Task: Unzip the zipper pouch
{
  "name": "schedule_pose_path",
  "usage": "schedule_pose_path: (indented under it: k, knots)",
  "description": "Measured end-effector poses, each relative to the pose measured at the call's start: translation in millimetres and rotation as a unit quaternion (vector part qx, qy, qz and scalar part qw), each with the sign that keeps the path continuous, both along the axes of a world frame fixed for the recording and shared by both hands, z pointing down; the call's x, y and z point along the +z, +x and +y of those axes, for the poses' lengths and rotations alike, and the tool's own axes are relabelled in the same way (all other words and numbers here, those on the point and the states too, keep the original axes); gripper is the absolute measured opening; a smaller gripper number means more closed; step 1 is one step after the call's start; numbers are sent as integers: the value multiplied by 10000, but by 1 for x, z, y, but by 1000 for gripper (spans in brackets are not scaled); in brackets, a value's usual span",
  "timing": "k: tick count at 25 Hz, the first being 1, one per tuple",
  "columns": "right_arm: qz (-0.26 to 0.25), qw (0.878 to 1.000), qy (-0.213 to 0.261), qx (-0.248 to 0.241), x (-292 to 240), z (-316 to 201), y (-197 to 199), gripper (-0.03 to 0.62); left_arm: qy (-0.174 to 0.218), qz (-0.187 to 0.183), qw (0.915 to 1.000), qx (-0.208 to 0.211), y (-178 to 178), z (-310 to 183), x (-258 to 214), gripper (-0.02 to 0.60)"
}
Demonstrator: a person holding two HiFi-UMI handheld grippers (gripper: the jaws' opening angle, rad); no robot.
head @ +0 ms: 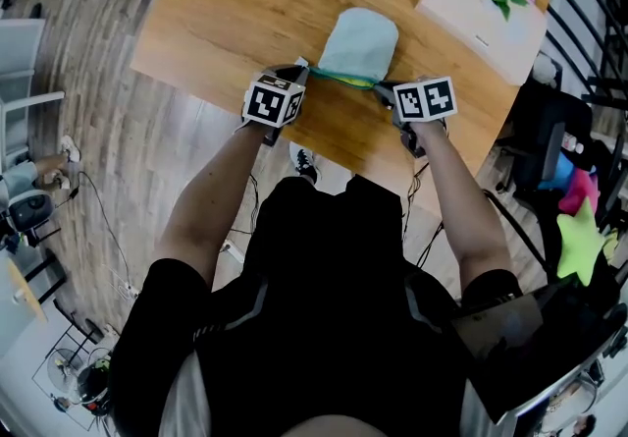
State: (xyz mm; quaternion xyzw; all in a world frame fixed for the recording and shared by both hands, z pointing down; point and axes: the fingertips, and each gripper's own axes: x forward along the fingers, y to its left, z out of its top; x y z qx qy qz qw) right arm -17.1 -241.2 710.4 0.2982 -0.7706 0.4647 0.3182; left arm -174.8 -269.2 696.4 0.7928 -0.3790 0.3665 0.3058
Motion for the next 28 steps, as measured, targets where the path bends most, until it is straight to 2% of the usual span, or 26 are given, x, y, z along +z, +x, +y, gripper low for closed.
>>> schedule_pose_path:
  k: [8,14,19,23,28]
  knots:
    - [24,9998,-122,134,5,2,0,51,105,-90,9999,9,2,-2,2,34]
    - [293,9991,307,-79,-7,2,3,83,319,16,9995,-84,-4,-3,-14,34]
    - [215,9977,634,-78,-36,5,7,118,577,212,9980,-144,-7,2,-41,34]
    - [91,9950,993,-44,-73,3,14,120,995,438,9938,-221,-9,2,-79,34]
    - [35,9825,1855,143,-147,-17,31,121,1763,779,9808,-286,-11,-15,-145,34]
